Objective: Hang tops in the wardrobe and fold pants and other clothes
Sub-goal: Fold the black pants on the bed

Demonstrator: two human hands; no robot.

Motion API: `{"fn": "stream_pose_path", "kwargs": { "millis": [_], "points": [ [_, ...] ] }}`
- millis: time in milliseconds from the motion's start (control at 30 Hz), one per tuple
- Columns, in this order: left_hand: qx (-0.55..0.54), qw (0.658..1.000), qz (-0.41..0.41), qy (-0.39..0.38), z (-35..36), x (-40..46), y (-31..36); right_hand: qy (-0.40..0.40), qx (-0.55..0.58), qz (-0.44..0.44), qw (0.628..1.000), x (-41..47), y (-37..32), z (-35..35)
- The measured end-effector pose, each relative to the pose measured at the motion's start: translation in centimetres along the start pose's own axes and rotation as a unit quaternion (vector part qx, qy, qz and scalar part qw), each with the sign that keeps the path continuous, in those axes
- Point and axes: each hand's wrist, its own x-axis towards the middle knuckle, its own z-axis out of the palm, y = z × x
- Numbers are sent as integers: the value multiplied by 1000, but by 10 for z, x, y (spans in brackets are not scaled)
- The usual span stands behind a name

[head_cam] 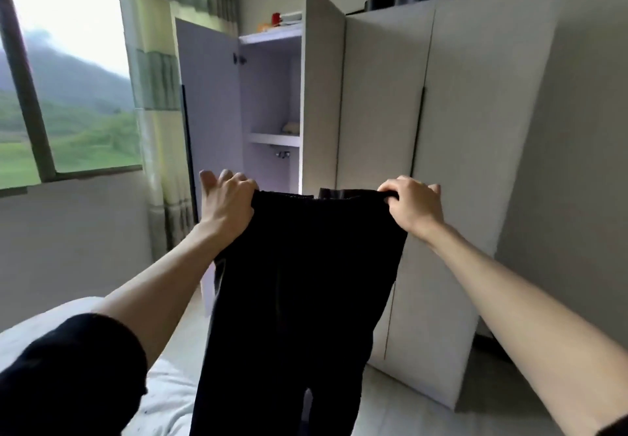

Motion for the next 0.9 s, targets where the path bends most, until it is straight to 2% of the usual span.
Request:
{"fn": "stream_pose_path", "kwargs": {
  "millis": [67,200,333,433,567,733,900],
  "points": [
    [-3,999,16,47,-4,44,35,44,-24,2,999,31,34,-26],
    [-8,995,43,89,-6,107,96,80,-79,19,993,66,93,-58],
    [-24,995,39,93,-9,163,152,106,-104,23,989,95,142,-82],
    [-35,992,32,117,-9,202,188,153,-100,30,983,116,170,-97],
    [-57,990,47,121,8,223,210,181,-97,35,978,116,190,-103],
    [-110,991,20,73,60,191,194,95,-96,-11,991,87,174,-72],
    [-95,995,-5,-30,116,107,135,-45,-69,-45,996,33,111,-23]
  ]
}}
